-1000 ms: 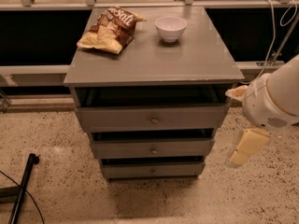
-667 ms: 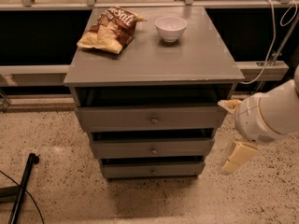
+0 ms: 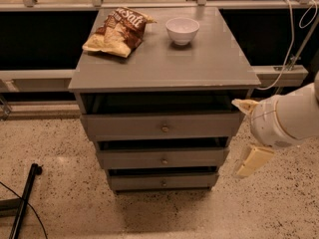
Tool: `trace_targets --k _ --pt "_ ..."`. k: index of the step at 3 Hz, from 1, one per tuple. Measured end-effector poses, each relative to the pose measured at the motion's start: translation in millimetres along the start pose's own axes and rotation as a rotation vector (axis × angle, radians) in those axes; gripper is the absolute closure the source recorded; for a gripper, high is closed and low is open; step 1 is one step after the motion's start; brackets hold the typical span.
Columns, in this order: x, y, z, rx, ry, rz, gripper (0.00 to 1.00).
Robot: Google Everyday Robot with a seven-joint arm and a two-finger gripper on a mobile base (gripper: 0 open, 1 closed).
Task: Open top drawer
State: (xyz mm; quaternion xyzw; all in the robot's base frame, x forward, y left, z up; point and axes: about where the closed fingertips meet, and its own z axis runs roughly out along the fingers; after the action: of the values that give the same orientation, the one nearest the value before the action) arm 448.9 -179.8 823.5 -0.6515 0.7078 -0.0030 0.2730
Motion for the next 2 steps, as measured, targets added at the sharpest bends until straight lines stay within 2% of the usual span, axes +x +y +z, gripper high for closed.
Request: trace_targets --k 1,2 --pt "2.9 -10.3 28.2 0.003 0.073 -0.090 0.00" --pt "15.9 -31.4 68.7 0.015 0.159 -0.252 0.00"
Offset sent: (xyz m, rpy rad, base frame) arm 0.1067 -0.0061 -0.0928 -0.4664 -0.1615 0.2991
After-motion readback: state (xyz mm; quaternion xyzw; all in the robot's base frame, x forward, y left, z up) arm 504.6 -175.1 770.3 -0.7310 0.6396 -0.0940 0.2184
